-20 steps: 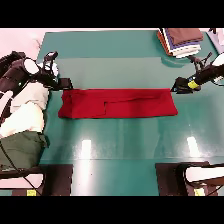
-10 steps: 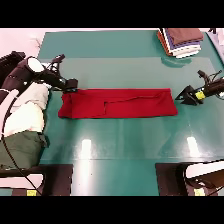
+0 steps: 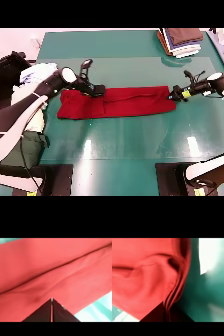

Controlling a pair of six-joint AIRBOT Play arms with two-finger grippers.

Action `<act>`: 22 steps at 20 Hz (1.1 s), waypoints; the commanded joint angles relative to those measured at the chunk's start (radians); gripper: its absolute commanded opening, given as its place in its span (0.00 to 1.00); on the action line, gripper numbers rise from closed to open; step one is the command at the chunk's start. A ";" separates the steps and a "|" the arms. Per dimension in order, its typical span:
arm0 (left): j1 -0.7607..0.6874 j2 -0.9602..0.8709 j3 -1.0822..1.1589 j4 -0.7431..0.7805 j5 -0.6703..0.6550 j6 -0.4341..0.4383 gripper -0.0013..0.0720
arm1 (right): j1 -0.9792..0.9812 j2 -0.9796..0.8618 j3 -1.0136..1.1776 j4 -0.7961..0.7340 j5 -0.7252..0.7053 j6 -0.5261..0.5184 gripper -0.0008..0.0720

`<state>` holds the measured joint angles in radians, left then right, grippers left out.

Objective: Fold the shirts.

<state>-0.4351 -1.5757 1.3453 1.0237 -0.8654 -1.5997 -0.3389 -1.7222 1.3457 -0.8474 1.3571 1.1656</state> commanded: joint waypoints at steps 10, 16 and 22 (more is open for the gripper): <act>-0.099 -0.324 0.286 -0.062 0.062 -0.016 0.05 | 0.311 0.293 0.364 0.096 0.060 0.185 0.03; -0.099 -0.335 0.287 -0.061 0.079 -0.016 0.05 | 0.484 0.296 0.455 0.097 0.000 0.246 0.03; 0.045 -0.236 0.344 -0.009 -0.016 -0.015 0.05 | 0.649 0.275 0.455 0.098 -0.098 0.256 0.03</act>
<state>-0.4603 -1.8679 1.6665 0.9771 -0.8421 -1.6173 0.2302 -1.4364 1.7950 -0.7513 1.3159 1.4109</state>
